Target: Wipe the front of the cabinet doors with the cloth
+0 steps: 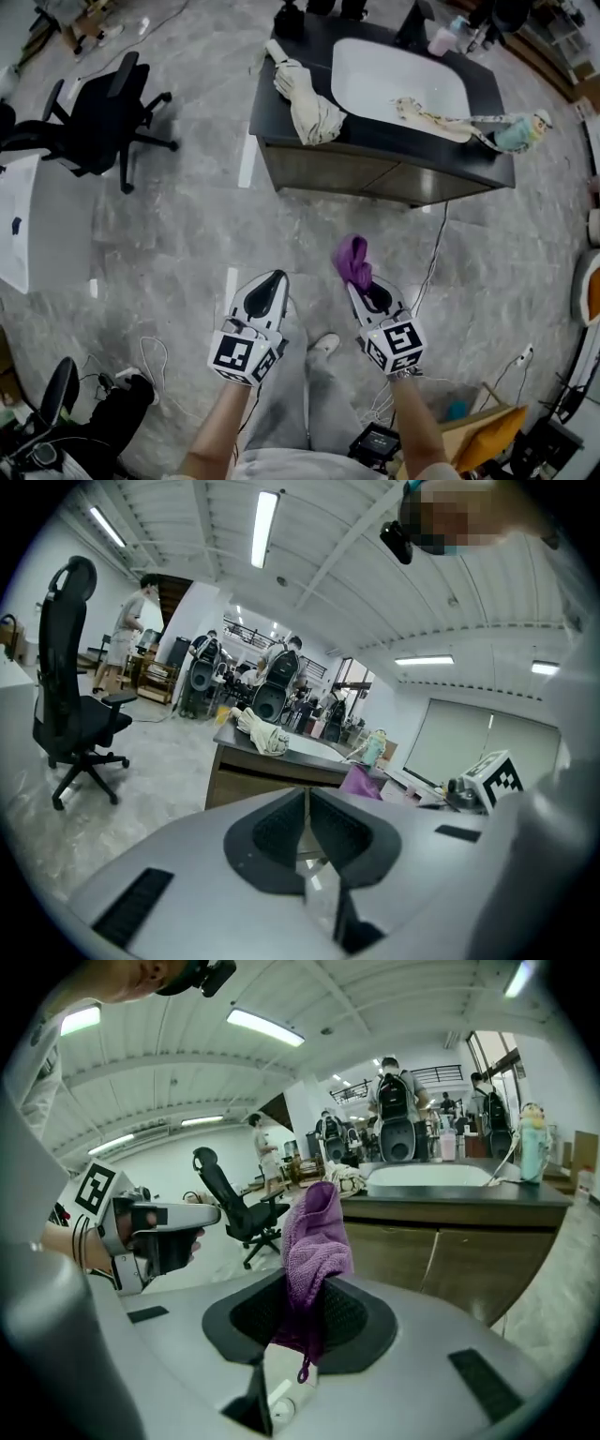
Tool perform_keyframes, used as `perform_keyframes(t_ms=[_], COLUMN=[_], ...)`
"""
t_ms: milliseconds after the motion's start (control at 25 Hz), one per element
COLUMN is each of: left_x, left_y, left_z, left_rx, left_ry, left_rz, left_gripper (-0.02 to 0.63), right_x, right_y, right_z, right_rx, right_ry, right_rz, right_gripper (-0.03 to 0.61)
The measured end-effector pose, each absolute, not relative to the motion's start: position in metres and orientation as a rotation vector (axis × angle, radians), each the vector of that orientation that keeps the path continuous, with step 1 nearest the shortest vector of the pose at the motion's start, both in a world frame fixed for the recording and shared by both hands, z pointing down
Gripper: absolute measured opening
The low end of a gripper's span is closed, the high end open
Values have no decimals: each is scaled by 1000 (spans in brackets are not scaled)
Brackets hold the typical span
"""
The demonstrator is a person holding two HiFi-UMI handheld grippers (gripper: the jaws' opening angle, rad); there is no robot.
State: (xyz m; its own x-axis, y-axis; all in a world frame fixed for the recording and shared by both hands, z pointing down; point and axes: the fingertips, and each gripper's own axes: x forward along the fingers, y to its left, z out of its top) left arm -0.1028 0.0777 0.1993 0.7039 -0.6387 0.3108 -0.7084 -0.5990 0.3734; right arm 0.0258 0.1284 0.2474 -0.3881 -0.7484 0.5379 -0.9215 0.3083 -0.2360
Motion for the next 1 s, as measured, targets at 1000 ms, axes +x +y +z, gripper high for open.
perform_keyframes(t_ms=[1000], left_x=[-148], left_y=[-66], left_z=[344], left_rx=[2432], left_ry=[-1078], left_rz=[210], left_gripper=[21], right_x=[-77], right_y=[-153], right_z=[422], right_rx=[1326], right_ry=[-2323], right_rz=[828], right_gripper=[89])
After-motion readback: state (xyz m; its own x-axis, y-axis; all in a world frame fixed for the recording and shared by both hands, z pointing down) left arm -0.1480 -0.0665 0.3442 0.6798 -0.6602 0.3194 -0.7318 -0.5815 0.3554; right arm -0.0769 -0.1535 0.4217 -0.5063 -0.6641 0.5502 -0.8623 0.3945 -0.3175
